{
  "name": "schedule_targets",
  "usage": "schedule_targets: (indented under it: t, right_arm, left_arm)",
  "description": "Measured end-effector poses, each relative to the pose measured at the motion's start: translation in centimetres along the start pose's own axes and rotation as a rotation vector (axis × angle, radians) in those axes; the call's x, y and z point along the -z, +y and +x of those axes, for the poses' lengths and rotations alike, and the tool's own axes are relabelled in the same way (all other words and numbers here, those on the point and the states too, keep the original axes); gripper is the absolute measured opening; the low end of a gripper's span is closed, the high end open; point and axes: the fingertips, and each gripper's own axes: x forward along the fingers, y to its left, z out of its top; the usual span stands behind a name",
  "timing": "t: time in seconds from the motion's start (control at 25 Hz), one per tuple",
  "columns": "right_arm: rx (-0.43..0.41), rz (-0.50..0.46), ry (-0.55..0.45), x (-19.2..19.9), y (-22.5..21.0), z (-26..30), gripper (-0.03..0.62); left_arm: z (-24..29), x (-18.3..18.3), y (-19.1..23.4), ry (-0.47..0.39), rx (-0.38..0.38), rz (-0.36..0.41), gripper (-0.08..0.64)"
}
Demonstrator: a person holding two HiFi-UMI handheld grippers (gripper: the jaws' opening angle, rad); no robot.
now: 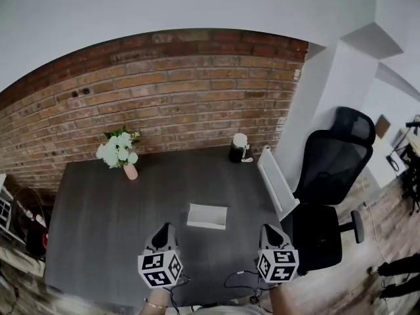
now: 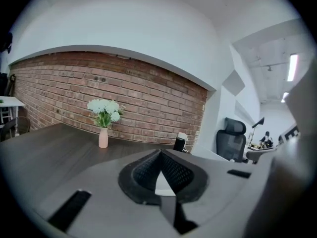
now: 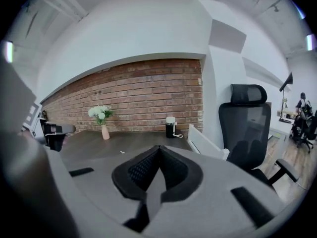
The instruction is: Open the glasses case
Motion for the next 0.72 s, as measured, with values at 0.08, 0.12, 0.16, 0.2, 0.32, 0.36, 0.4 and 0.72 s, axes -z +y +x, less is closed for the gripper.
schedule_targets:
  t: [0.08, 0.12, 0.16, 0.2, 0.32, 0.36, 0.4, 0.72]
  right_arm:
    - [0.013, 0.027, 0.004, 0.4, -0.4, -0.3, 0.003]
    - [0.018, 0.038, 0.006, 0.6, -0.5, -0.5, 0.003]
    - [0.021, 0.045, 0.008, 0.7, -0.6, -0.6, 0.003]
    - [0.023, 0.048, 0.009, 0.8, -0.6, -0.6, 0.003]
    - [0.021, 0.041, 0.011, 0.8, -0.4, -0.6, 0.003]
    - [0.014, 0.036, 0.008, 0.7, -0.2, -0.5, 0.003]
    - [0.006, 0.031, 0.004, 0.5, -0.1, -0.5, 0.003]
    - [-0.016, 0.02, -0.007, -0.2, 0.1, -0.2, 0.002]
  left_arm:
    - [0.1, 0.2, -0.2, 0.004, 0.009, -0.001, -0.005]
    - [0.2, 0.3, -0.2, 0.005, 0.011, -0.002, -0.005]
    - [0.2, 0.4, -0.3, 0.006, 0.012, -0.004, -0.005]
    - [0.1, 0.5, -0.3, 0.007, 0.012, -0.007, -0.005]
    - [0.0, 0.6, -0.1, 0.005, 0.007, -0.018, -0.005]
    - [0.0, 0.7, -0.1, 0.004, 0.004, -0.022, -0.005]
    - [0.0, 0.7, 0.0, 0.003, 0.0, -0.025, -0.005]
    - [-0.3, 1.3, 0.3, 0.011, -0.021, -0.036, -0.005]
